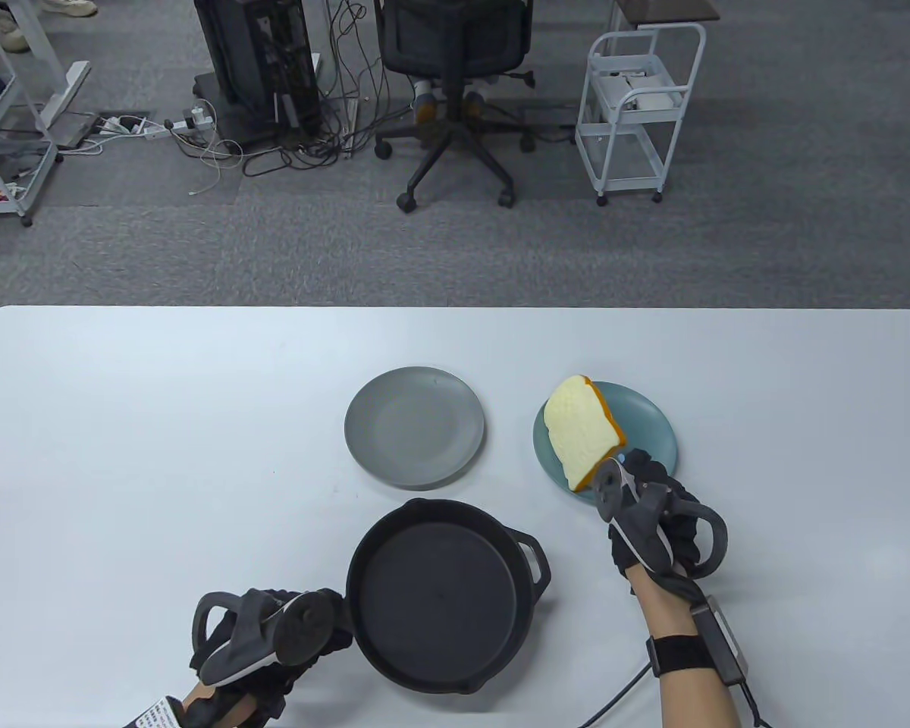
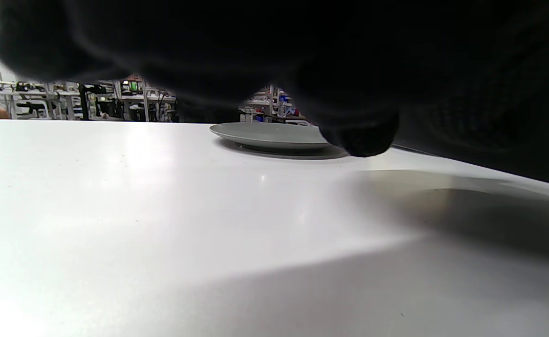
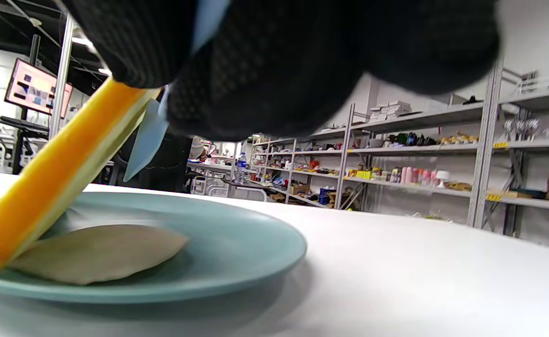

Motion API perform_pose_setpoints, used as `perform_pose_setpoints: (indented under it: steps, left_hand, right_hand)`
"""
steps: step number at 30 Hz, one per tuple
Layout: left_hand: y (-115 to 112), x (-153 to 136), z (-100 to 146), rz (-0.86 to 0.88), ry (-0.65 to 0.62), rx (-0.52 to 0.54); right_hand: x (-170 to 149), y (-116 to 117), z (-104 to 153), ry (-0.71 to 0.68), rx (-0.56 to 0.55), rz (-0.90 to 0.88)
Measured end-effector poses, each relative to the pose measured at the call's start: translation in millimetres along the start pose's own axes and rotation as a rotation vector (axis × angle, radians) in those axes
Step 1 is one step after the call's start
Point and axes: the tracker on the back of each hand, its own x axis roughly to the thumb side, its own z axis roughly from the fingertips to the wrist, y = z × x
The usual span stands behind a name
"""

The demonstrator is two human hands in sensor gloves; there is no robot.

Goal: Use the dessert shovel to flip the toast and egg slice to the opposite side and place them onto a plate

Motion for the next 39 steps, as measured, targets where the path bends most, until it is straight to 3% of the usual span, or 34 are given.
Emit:
perform_pose_setpoints:
  steps: [8, 18, 24, 32, 39]
  left_hand:
    - [1.5, -0.8, -0.4, 0.010, -0.003, 0.005]
    - [1.5, -0.4, -0.5, 0.003, -0.008, 0.004]
    - [1.5, -0.6, -0.4, 0.007, -0.010, 0.006]
    - [1.2, 1.3, 0.2, 0.005, -0.018, 0.008]
    - [1.2, 0.7, 0.2, 0.001, -0.015, 0.010]
  right_hand:
    - [-2.6, 4.3, -8.9, 0.008, -0.022, 0.294]
    - [-21.4, 12.1, -14.8, 0.052, 0.007, 0.320]
    - [-41.6, 3.9, -19.0, 0.146, 0.040, 0.209]
    - [-69.8, -9.5, -14.1, 0.294, 0.122, -0.093]
    - [-61.9, -26.3, 7.5, 0.206, 0.145, -0.282]
